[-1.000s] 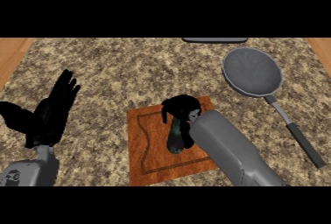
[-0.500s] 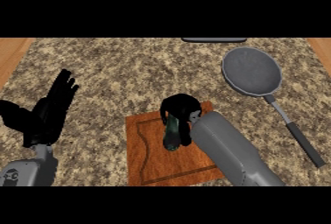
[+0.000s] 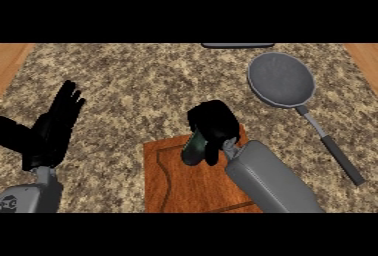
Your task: Pick the eggplant from the cutting board and place it in the pan
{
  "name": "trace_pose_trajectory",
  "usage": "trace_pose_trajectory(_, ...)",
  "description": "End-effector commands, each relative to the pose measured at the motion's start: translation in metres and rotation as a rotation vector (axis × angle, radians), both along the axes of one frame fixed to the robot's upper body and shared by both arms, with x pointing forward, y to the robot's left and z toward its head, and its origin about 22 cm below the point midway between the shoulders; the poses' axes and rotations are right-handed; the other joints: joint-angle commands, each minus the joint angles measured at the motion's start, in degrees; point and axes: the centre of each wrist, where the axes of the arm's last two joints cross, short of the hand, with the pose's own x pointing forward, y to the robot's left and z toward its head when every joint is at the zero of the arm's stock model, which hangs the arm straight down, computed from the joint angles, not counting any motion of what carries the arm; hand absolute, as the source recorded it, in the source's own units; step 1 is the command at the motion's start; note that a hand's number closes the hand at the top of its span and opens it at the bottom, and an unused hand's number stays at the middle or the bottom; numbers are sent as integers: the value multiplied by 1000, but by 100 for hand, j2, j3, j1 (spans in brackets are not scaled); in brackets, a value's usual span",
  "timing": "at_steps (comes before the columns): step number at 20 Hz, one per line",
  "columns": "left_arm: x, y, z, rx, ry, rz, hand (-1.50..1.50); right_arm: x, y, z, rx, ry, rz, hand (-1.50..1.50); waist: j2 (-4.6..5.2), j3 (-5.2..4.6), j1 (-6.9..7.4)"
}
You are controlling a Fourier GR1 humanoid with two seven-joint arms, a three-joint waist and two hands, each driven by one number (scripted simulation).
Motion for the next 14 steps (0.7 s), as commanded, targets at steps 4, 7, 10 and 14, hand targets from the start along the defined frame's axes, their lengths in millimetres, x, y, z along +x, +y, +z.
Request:
trace_pose_trajectory(4,-7,20,-7,10,15,22,0,-29,-24,90,80,-431,-53,150,-36,-3,-99)
trace_pose_trajectory(7,14,7,6,-6,3,19,0,-64,-26,94,84,-467,-62,150,26,1,-33)
trace_pose_trajectory(10,1,3,9,-11,9,-24,0,-63,-35,134,104,-453,-121,150,45,1,104)
trace_pose_trajectory(14,2,5,17,-10,-14,-23,0,-42,-55,146,158,-478,-203,150,61,2,141)
